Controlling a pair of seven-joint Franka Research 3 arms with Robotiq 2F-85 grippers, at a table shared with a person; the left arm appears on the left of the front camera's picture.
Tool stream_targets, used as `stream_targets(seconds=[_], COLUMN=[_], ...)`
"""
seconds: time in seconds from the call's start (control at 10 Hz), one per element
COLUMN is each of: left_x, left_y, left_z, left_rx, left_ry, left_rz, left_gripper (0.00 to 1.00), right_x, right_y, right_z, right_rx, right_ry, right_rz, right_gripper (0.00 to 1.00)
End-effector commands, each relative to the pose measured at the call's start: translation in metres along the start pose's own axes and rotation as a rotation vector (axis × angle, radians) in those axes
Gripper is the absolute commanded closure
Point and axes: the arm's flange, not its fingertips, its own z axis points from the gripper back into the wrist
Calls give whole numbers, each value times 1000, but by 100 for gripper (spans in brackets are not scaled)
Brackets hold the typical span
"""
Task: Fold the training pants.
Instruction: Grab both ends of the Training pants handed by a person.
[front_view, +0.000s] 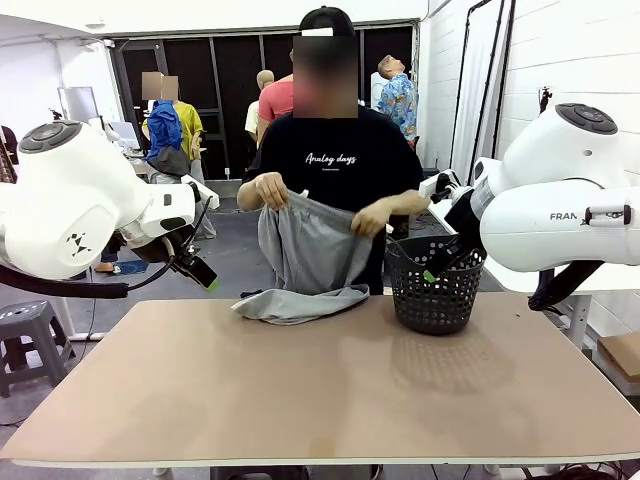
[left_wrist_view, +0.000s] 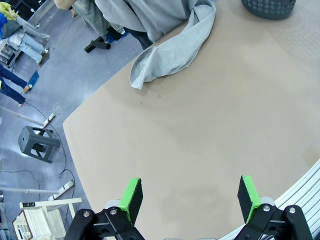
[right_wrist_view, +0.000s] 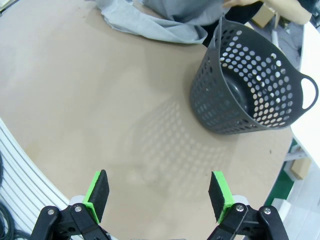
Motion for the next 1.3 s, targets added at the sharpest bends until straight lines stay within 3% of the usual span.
stream_targets(seconds=[0.0,1.2], left_x=[1,1], left_y=[2,2], left_z=[-1,-1], left_rx=[-5,-5], left_ry=[-8,-8], left_rz=[-12,-12], left_gripper=[0,0], right_x=[0,0], right_y=[0,0], right_z=[-1,-1], right_rx=[0,0], right_ry=[0,0], right_rz=[0,0], right_gripper=[0,0])
